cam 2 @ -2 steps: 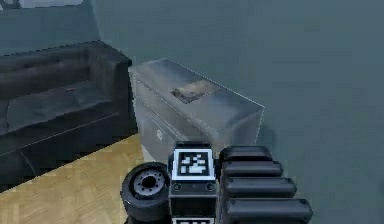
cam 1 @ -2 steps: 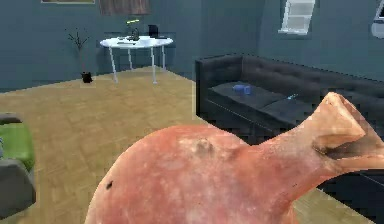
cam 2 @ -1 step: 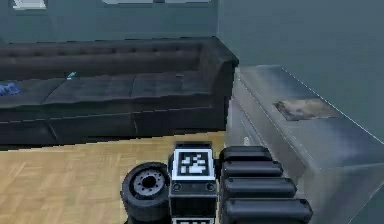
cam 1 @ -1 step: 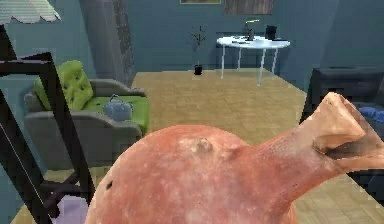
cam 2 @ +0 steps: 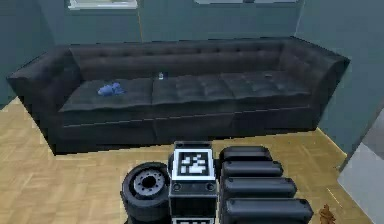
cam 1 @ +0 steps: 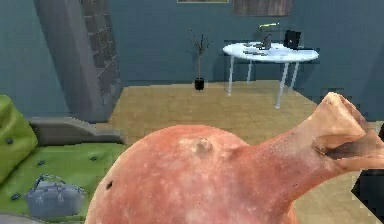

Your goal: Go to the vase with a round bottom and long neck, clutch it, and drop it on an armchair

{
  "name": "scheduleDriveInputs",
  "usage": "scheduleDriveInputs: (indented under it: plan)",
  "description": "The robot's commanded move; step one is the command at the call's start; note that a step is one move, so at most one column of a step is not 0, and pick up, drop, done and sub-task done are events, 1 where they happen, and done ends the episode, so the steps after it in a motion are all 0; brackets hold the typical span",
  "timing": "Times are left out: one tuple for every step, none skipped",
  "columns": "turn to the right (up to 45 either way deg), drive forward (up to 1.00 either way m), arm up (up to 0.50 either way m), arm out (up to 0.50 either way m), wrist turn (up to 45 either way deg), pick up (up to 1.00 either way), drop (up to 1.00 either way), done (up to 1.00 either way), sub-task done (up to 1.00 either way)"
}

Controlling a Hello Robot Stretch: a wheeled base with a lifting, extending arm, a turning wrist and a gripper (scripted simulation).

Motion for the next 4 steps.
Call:
scheduleDriveInputs:
  plan:
    - [0.0,1.0,0.0,0.0,0.0,0.0,0.0,0.0,0.0]
    - [0.0,0.15,0.0,0.0,0.0,0.0,0.0,0.0,0.0]
    - [45.0,0.0,0.0,0.0,0.0,0.0,0.0,0.0,0.0]
    - [45.0,0.0,0.0,0.0,0.0,0.0,0.0,0.0,0.0]
